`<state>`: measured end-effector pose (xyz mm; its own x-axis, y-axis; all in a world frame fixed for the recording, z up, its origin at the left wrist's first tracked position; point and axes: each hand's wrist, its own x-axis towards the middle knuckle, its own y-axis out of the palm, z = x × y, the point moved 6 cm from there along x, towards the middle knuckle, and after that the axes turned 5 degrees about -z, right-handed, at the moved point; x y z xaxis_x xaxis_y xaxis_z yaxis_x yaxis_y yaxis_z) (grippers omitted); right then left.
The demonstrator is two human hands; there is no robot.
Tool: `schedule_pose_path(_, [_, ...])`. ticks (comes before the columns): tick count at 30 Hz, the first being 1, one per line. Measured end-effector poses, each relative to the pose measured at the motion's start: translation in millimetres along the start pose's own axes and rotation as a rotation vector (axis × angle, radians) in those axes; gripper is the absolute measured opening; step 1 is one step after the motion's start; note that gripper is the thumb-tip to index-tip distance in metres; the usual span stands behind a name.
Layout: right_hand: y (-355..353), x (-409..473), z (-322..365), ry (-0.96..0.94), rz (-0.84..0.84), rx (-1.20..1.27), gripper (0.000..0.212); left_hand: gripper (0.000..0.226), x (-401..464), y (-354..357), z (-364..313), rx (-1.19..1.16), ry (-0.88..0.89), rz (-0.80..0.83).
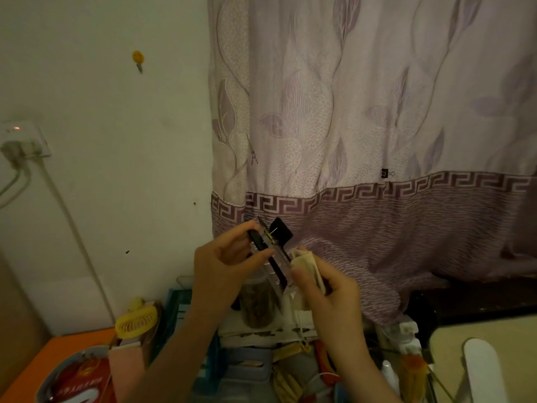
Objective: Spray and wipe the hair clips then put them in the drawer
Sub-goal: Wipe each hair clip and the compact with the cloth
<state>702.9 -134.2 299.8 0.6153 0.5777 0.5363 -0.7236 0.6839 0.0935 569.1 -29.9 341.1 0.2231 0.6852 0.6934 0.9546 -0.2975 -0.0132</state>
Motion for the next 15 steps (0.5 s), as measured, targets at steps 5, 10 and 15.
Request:
schedule_pose_path(5, [-9,24,-3,0.081,-0.004,0.096,0.058,0.055,-5,0,1,-0.031,-0.011,0.080])
schedule_pose_path(10, [-1,40,-1,0.179,0.113,0.150,0.054,0.055,-10,5,0,-0.002,0.005,0.148])
schedule_pose_path(15, [3,38,-8,0.306,0.145,0.158,0.043,0.054,-12,6,-2,0.022,0.027,0.165])
